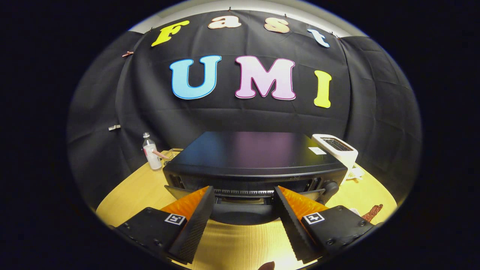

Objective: Open the toaster oven, put the food inside, and close the toaster oven door.

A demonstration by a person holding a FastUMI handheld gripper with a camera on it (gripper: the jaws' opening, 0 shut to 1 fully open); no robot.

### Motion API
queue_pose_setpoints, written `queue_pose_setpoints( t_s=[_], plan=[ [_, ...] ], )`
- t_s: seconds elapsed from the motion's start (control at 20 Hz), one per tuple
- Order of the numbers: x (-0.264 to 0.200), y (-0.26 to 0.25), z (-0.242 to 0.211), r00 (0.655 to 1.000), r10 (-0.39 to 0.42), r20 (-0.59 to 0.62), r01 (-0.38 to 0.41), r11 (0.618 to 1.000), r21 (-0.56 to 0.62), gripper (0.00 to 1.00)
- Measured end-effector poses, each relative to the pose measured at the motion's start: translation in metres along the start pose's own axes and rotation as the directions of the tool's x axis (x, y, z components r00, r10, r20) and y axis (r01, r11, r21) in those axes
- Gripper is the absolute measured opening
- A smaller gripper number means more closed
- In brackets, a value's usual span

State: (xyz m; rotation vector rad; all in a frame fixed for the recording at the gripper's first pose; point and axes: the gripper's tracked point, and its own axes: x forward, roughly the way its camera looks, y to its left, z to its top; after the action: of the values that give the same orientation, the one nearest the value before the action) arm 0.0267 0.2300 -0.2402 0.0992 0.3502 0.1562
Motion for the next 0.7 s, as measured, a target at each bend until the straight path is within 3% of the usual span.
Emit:
queue_pose_setpoints(
  t_s=[0.7],
  plan=[
    [-0.049, 0.002, -0.058, 0.994, -0.023, -0.107, 0.017, 0.998, -0.058, 0.98]
  ],
)
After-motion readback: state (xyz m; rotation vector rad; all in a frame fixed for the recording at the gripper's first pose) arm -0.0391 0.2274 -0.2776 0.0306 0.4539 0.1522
